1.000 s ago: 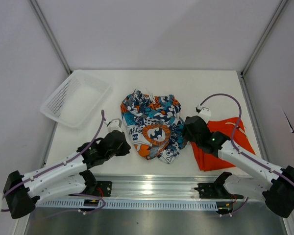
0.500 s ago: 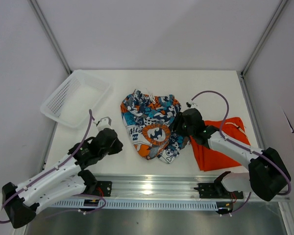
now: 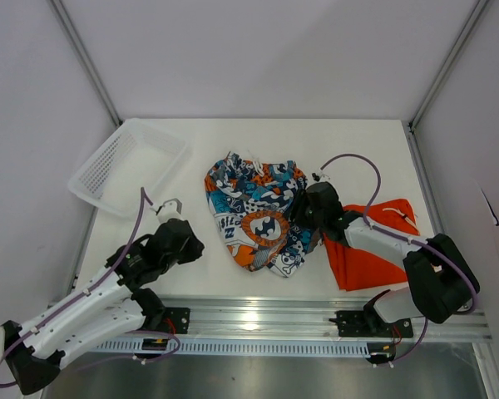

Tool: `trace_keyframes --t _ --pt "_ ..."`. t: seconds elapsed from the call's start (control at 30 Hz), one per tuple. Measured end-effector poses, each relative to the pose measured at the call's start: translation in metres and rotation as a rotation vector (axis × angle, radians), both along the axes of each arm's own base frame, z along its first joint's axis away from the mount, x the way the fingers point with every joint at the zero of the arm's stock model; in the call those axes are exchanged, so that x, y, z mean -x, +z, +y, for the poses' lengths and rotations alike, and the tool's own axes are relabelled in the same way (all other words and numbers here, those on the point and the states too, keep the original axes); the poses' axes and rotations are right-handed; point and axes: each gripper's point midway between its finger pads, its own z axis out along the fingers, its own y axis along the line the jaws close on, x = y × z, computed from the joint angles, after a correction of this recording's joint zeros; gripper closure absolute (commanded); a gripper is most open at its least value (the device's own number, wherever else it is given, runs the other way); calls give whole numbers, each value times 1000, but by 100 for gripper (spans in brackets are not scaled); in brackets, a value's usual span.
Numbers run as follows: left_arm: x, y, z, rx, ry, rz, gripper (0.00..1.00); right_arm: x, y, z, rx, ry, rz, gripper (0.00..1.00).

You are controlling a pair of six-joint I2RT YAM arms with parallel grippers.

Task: Fold and stack the shorts
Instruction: Flatten the shorts out

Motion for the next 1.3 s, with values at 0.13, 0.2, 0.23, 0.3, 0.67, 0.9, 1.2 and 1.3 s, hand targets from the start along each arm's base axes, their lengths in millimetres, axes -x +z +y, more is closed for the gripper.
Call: trace_keyframes --t 0.13,0.2,0.23,0.3,0.67,0.9,1.2,1.3 --pt "1 4 2 1 4 -6 77 -7 0 1 -19 -2 -11 47" --pt "1 4 4 -4 8 -7 77 -10 -1 2 -22 -3 -14 47" --pt "1 5 5 -5 10 -7 77 -11 -2 1 -23 -4 -13 48" --pt "1 5 6 -10 14 -8 77 -13 -5 1 -23 -4 -9 48" --pt "2 5 10 -25 21 -5 77 -21 -5 9 -36 22 -24 92" --pt "2 5 10 -25 22 -5 77 -20 -6 9 -30 30 -16 100" --pt "0 3 9 -31 23 0 76 45 18 24 -44 169 -87 100" --pt "-3 1 9 -44 30 6 76 86 37 34 -85 283 -152 100"
